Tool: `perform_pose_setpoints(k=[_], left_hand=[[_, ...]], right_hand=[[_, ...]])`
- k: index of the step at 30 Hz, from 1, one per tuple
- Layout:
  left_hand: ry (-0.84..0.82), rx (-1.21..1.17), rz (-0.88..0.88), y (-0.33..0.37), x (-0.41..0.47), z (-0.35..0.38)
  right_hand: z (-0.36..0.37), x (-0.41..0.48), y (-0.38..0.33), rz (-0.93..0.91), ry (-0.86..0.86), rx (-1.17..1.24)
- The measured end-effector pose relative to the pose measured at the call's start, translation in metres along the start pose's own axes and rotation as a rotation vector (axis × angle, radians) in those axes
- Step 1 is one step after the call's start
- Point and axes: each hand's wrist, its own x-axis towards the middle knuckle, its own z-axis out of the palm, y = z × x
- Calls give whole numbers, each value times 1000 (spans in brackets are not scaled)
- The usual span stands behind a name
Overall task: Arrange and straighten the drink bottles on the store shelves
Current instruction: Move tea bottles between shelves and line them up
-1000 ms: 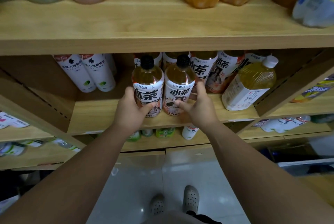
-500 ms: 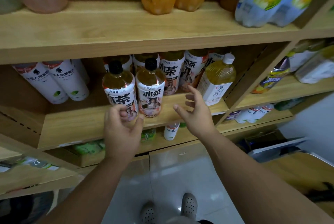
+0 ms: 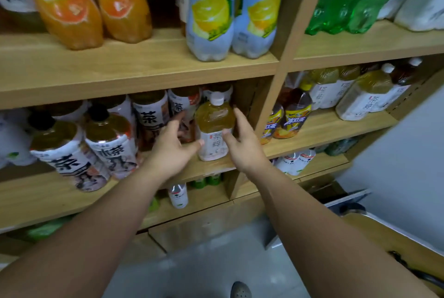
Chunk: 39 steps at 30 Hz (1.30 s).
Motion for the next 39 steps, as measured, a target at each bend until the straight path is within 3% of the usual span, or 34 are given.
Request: perform_pose_setpoints(k=[4,11,16,26,29,39], left_hand=[[-48,-96,-14,3,18,23],[97,-188,-13,14,6,48],[60,-187,27,14,-6,45],[-52,-370,63,24,-47,37],[-65,-393,93,34,-59,39],[-209,-419,176,95,-66,89]], right_hand=[[-14,20,6,61,-186,91],[-16,22,26,-5,-274,201],[-30,16,36,-70,-309,270],[-45,-21,25,-166,-126,189],[-66,-34,18,-191,-115,126],[-157,-51,38,-123,-87,243]])
